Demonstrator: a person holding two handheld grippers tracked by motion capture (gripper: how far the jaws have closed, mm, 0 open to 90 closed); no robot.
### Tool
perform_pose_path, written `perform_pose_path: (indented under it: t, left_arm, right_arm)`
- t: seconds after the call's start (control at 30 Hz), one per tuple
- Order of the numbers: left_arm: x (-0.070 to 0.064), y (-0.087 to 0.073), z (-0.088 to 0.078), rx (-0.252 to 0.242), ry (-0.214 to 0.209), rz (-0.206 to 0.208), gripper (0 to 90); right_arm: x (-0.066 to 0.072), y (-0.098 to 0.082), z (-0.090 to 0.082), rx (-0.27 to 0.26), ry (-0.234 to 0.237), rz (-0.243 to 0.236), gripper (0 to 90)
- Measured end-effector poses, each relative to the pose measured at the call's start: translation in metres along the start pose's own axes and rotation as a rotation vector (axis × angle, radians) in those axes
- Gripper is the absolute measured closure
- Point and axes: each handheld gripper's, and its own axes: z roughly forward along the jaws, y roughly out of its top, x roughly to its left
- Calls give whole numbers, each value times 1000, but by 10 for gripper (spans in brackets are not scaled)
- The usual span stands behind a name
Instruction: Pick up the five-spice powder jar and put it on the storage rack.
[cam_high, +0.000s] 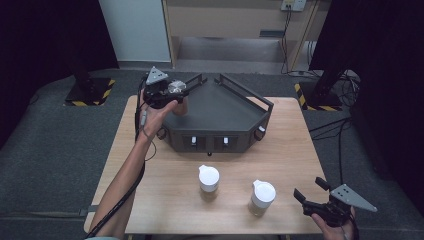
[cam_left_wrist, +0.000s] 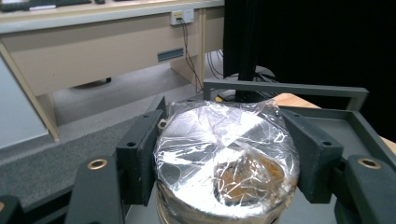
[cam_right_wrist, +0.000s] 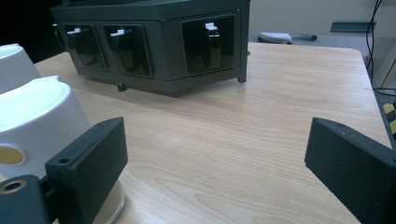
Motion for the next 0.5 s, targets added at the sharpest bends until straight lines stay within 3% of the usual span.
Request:
perform_pose_path:
  t: [0.5]
  left_arm:
    - [3,-20,16,31,28,-37,337]
  right_arm:
    - [-1,0,0,3,6,2,59]
